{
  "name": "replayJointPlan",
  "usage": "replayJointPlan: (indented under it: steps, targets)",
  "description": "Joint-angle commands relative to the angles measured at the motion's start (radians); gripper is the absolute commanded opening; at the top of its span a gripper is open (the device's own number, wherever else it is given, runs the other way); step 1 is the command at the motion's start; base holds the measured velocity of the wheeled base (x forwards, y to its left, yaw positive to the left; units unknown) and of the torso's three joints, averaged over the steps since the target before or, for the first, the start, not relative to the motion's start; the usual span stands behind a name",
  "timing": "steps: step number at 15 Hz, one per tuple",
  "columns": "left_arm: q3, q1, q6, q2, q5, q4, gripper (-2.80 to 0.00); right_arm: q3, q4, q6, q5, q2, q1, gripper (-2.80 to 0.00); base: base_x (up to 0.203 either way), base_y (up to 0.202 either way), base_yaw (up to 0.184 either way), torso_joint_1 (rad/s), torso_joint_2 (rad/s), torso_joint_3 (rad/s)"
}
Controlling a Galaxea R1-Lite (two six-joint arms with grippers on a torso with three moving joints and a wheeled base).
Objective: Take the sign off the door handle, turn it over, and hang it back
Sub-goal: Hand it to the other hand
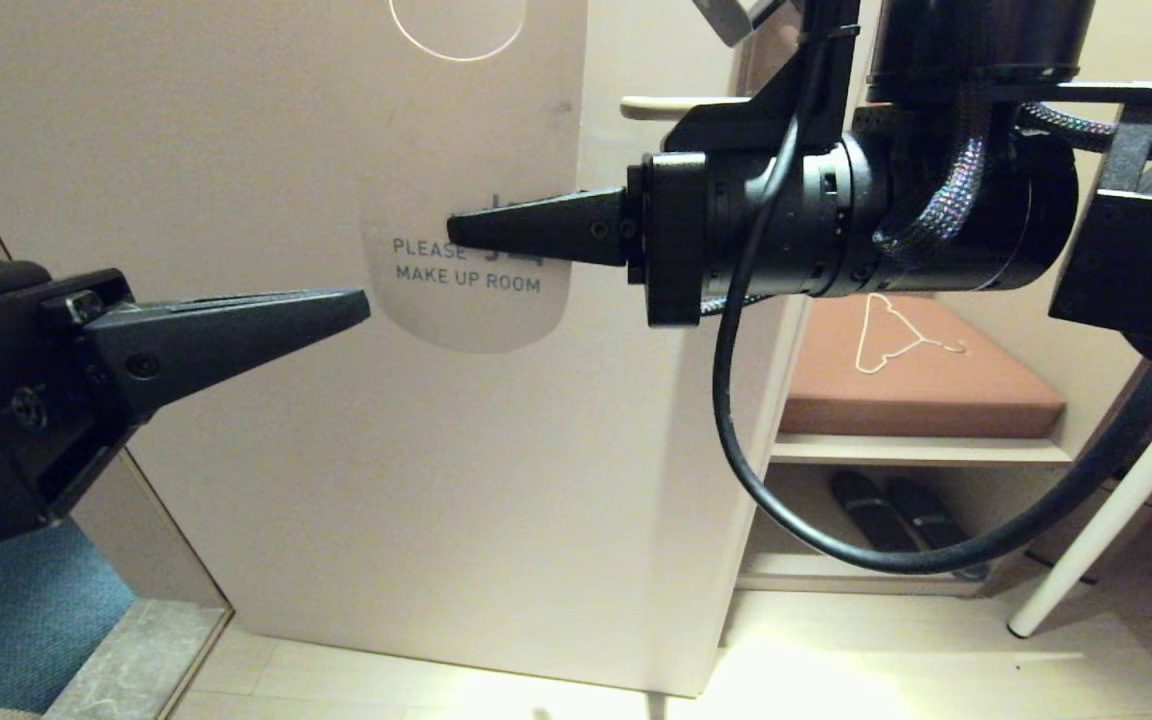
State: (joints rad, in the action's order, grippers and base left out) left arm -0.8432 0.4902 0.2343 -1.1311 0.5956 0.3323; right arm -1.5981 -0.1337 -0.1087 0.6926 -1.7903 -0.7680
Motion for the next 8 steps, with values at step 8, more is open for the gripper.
replayJointPlan:
  steps: [8]
  targets:
    - [-0.030,-0.035,-0.003,-0.029,0.067,0.002,-2.80,0.006,0.098,0.000,0.039,0.043,0.054,-2.80,0.000,0.000,0.000,0.000,0.00,0.000]
